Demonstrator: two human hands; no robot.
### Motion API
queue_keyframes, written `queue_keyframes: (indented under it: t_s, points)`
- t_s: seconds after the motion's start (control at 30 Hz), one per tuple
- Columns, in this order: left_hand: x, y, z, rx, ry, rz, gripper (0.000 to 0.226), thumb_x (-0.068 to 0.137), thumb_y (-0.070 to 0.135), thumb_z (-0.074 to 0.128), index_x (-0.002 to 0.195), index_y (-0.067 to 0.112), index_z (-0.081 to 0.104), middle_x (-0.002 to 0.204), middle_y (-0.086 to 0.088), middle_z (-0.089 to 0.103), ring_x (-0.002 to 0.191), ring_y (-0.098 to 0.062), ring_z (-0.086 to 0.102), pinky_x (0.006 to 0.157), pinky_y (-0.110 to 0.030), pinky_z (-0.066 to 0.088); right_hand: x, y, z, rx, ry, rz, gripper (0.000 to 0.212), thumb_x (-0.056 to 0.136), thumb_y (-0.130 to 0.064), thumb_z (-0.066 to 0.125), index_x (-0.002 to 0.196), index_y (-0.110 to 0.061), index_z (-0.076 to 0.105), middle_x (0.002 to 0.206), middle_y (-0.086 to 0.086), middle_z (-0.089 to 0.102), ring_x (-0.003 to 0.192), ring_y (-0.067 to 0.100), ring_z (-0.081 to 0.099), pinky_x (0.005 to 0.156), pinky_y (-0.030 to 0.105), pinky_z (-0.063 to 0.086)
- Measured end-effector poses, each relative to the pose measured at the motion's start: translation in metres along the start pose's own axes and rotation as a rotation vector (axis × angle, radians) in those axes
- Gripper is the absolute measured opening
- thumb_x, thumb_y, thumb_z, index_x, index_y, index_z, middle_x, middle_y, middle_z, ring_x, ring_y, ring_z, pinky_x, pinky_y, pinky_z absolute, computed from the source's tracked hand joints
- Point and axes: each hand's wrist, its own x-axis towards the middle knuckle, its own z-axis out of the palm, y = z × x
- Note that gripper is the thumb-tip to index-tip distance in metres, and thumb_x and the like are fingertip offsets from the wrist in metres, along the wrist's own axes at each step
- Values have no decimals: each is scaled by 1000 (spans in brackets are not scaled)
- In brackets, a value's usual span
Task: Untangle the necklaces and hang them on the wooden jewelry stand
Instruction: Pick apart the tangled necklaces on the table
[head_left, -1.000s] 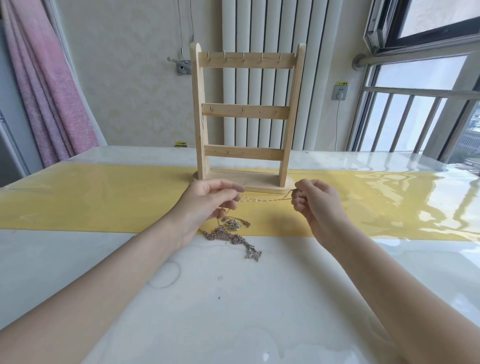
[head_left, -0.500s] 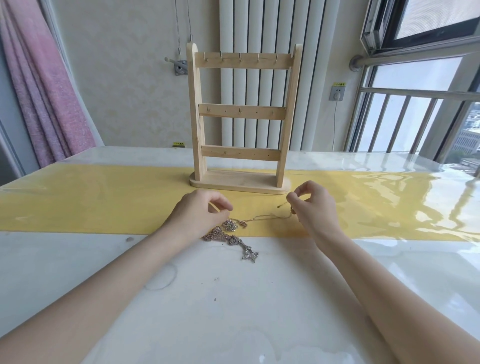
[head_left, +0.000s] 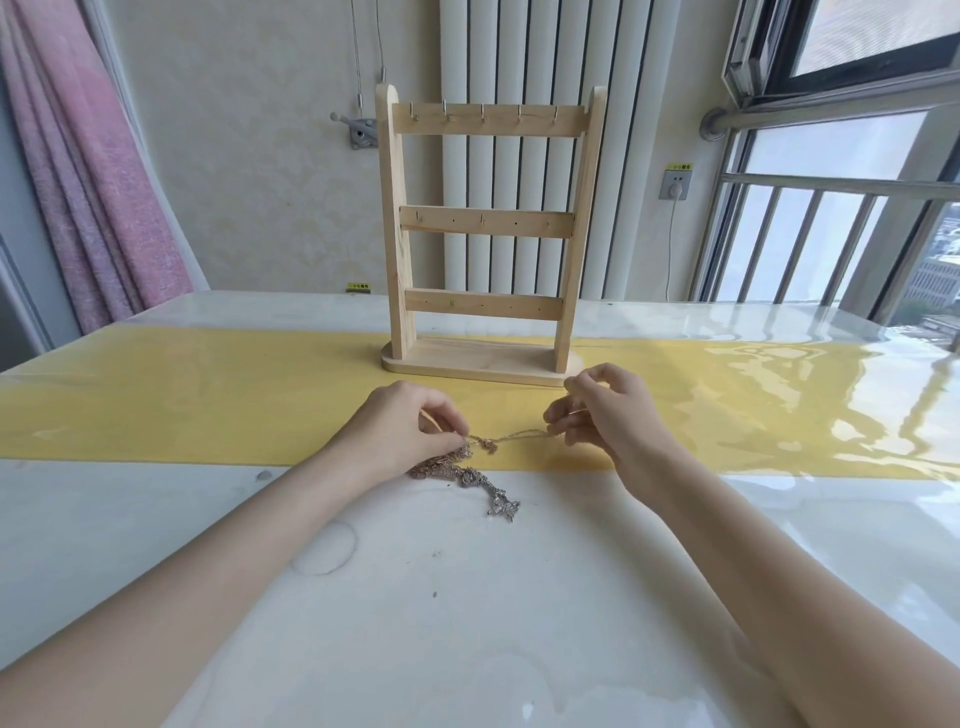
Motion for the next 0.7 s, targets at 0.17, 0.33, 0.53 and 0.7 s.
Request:
queue_keyframes:
  t_s: [0.17, 0.33, 0.53, 0.7]
  points:
    - [-3, 14, 11, -25, -3, 126, 35, 90, 17, 60, 124, 26, 58, 119, 14, 55, 108, -1, 51, 82, -7, 34, -11, -16, 11, 245, -313, -68, 19, 98, -9, 45, 80, -12, 45, 59, 4, 55, 60, 17, 52, 58, 22, 47]
    - [-11, 40, 25, -440, -211, 57, 22, 93, 15, 55, 114, 21, 60, 90, 12, 68, 89, 3, 58, 83, -16, 41, -8, -22, 5, 557, -345, -7, 19, 97, -9, 45, 78, -10, 46, 63, 5, 49, 67, 19, 59, 63, 24, 54]
    - [-7, 31, 1, -877, -184, -155, 19, 96, 12, 49, 105, 2, 61, 65, 11, 63, 60, -7, 60, 69, -21, 50, 3, -9, -6, 587, -61, 4, 17, 98, -3, 44, 81, -8, 48, 64, 6, 54, 72, 20, 62, 69, 23, 56]
    - [-9, 28, -2, -928, -230, -289, 17, 96, 13, 49, 100, 5, 63, 78, -4, 66, 62, -12, 62, 64, -21, 53, 5, -4, -8, 523, 7, 17, 15, 96, -2, 46, 82, -6, 50, 64, 7, 54, 71, 21, 59, 76, 28, 54]
